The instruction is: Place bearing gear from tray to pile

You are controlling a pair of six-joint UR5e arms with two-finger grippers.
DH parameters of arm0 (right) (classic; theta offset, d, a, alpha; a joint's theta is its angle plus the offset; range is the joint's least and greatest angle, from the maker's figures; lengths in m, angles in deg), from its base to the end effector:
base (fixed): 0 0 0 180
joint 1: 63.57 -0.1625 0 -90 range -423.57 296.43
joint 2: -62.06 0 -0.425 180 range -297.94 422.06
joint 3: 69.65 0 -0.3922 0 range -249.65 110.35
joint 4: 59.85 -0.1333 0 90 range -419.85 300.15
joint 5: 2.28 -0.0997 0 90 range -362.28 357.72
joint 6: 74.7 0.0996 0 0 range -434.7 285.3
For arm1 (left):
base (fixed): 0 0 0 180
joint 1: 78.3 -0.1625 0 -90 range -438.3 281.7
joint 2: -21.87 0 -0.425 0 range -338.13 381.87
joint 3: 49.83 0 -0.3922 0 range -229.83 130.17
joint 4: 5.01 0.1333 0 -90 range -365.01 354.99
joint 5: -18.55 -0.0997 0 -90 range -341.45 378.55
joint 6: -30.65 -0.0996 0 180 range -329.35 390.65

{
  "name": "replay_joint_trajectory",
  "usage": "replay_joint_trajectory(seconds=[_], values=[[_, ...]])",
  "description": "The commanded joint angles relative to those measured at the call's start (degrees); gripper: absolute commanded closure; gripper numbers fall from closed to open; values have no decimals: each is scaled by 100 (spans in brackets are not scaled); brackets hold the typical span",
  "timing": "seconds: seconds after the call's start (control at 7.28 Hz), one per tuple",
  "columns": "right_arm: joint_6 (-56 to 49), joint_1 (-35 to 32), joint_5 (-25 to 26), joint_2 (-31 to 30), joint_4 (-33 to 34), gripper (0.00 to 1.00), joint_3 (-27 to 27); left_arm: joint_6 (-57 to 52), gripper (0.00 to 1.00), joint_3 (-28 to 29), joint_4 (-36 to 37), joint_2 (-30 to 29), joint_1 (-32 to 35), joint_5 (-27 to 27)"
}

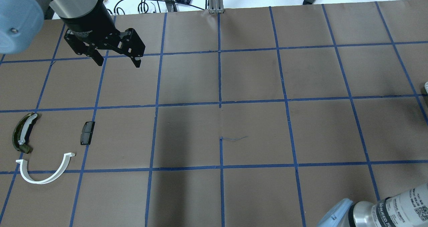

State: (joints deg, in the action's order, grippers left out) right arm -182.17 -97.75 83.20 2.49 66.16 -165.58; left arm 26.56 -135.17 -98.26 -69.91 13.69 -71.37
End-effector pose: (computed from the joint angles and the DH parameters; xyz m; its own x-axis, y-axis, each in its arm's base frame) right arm -0.4420 -0.4708 0.1965 -0.6211 -0.7835 0.0178 -0.7822 0.6183 -0.0770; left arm -0.1509 -0.4990 0.5068 -0.9944 0.1059 0.0019 0.1059 0.9944 0.0063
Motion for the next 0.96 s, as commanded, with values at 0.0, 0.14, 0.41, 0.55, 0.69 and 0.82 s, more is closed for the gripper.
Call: replay_joint_trajectory(seconds=[0.0, 0.14, 0.41, 0.55, 0.69, 0.82], values=[[-46, -1, -162, 139, 126, 21, -14, 5, 0, 9, 0, -7, -6, 0], [-46, -1, -172, 131, 126, 32, -14, 5, 0, 9, 0, -7, 3, 0], [-73, -1, -259, 139, 91, 44, -14, 5, 0, 9, 0, -15, 3, 0], [-29, -1, -260, 131, 73, 51, -14, 5, 0, 9, 0, -7, 3, 0], [-11, -1, -260, 139, 56, 63, -14, 5, 0, 9, 0, -7, 3, 0], [-11, -1, -260, 131, 47, 88, -14, 5, 0, 9, 0, -7, 3, 0]])
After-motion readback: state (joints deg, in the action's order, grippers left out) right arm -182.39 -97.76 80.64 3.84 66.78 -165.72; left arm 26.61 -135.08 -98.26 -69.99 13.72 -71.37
